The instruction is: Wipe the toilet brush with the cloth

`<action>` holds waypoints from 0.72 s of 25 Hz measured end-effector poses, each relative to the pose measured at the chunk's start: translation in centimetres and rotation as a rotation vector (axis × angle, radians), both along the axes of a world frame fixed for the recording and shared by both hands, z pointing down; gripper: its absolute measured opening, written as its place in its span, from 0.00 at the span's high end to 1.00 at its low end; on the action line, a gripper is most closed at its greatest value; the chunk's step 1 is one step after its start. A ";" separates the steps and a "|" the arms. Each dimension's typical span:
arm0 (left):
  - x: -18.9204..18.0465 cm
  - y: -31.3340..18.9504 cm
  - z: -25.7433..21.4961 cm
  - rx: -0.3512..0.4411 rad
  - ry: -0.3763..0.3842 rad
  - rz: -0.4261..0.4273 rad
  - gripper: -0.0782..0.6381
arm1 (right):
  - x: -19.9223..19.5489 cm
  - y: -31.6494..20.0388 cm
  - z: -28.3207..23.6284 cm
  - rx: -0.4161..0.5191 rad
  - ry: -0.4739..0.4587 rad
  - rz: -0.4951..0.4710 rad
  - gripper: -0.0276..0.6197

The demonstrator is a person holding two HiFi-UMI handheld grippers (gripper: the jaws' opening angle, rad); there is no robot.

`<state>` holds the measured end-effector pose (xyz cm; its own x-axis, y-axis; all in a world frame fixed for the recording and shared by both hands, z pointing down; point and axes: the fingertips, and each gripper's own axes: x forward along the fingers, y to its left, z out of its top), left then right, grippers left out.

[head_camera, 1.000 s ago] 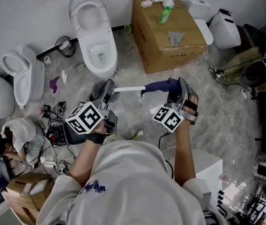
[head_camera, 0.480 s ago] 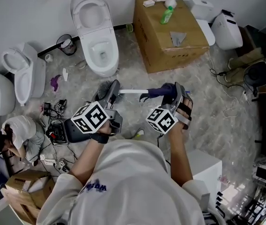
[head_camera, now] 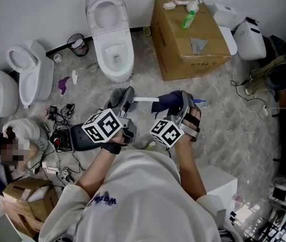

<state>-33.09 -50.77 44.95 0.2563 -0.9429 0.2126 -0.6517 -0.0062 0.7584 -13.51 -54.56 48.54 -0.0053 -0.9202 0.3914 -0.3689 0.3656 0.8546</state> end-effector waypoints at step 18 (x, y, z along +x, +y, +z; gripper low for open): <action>3.5 0.7 2.0 -0.051 -0.010 0.153 0.61 | -9.6 5.6 -1.8 -0.012 -0.071 -0.373 0.79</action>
<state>-29.57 -50.09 46.97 0.3940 -0.8807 0.2628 -0.6534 -0.0674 0.7540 -23.12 -48.94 46.78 -0.3667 -0.8453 0.3885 -0.2671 0.4957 0.8264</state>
